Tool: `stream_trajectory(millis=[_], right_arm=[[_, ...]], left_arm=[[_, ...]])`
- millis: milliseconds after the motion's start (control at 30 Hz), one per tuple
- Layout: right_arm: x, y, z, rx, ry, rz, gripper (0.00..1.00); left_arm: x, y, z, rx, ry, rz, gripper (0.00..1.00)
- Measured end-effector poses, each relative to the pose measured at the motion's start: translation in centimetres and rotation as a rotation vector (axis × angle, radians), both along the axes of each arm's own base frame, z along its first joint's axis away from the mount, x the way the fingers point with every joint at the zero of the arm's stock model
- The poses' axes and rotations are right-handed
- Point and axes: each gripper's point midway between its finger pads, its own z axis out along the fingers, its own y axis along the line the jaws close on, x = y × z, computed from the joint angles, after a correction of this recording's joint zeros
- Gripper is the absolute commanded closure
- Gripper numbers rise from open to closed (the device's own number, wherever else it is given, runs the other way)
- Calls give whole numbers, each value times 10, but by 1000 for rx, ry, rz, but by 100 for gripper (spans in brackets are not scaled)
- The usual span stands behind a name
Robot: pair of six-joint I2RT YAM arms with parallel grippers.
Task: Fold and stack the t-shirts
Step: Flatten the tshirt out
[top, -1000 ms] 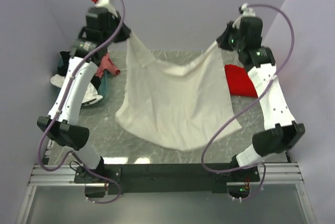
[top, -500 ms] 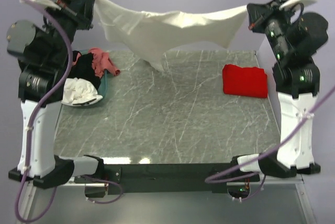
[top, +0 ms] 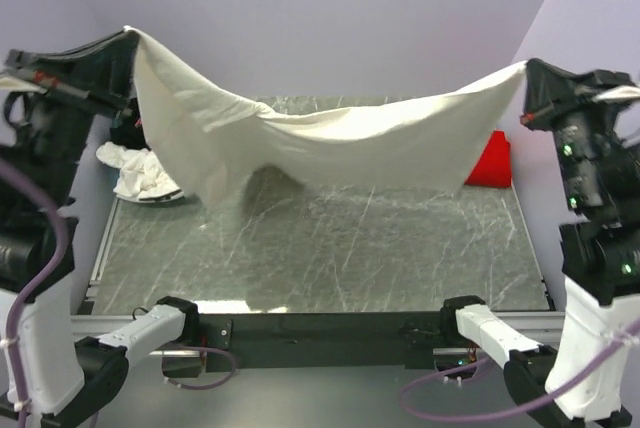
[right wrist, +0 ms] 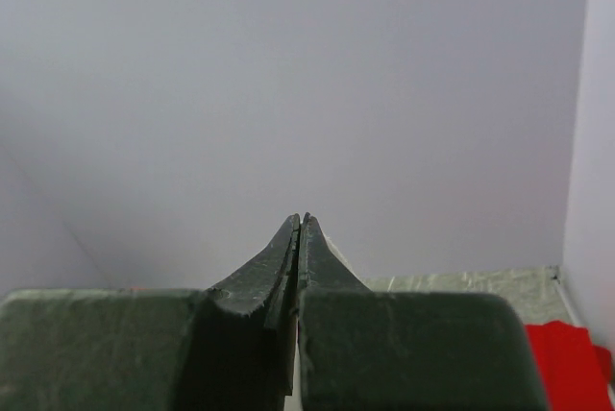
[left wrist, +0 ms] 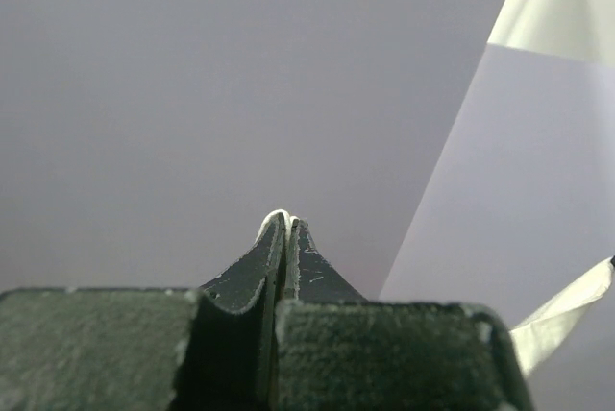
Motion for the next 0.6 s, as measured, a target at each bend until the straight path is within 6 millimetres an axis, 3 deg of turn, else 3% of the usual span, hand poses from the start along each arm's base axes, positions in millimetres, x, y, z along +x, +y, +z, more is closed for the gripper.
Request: stream_trajectory(millis=[167,300,367,467,600], right_arm=[[-38,-14,25,10,-90,-51,100],[-51,-18,34,16,-127,-67,100],[-46,-18,33,16,-117,-70,100],[-23,-15,24,9,-75,-69,100],[29,-8,-3,-6,26,-63,100]], left_arm=[[-40,11,25,-26,-89,-2,99],[-50,13,33,-36,-123,-4,100],[-42,11,29,-36,-105,-7,99],[-16,2,16,-23,-49,-14,99],[45,-14,-9,7,67,-11,99]])
